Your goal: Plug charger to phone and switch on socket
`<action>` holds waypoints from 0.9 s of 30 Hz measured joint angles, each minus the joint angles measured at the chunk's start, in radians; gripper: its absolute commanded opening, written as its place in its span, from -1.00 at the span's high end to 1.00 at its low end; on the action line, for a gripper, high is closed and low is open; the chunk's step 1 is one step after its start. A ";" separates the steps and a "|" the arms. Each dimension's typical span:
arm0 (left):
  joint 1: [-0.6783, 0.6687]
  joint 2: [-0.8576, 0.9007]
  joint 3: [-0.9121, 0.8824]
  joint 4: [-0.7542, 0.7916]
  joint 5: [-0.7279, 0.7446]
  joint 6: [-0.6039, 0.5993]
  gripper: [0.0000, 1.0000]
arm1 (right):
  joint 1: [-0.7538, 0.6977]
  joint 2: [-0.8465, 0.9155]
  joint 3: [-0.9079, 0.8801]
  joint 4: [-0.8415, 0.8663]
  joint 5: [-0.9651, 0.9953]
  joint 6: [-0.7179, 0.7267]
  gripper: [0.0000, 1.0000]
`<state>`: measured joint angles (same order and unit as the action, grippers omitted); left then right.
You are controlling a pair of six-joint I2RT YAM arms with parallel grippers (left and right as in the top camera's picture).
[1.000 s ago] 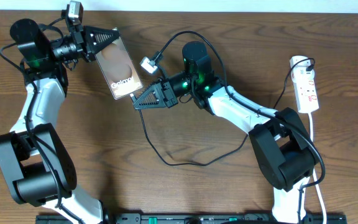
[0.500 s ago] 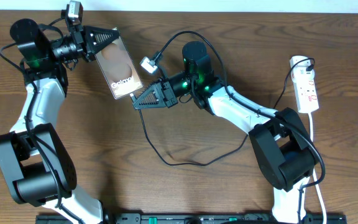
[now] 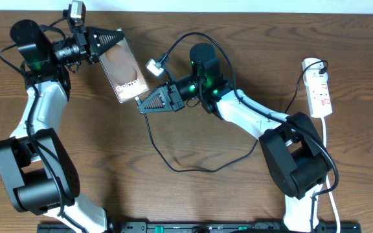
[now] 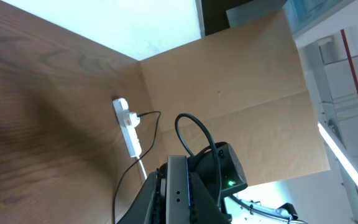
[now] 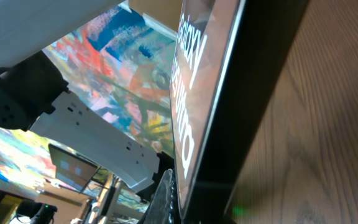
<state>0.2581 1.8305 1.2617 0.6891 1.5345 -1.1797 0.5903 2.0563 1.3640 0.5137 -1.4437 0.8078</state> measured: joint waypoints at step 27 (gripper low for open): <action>-0.019 0.000 0.000 0.000 -0.023 0.009 0.85 | 0.000 0.000 0.000 -0.001 0.001 0.000 0.98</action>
<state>0.2386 1.8305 1.2617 0.6891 1.5112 -1.1706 0.5903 2.0563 1.3640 0.5129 -1.4429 0.8078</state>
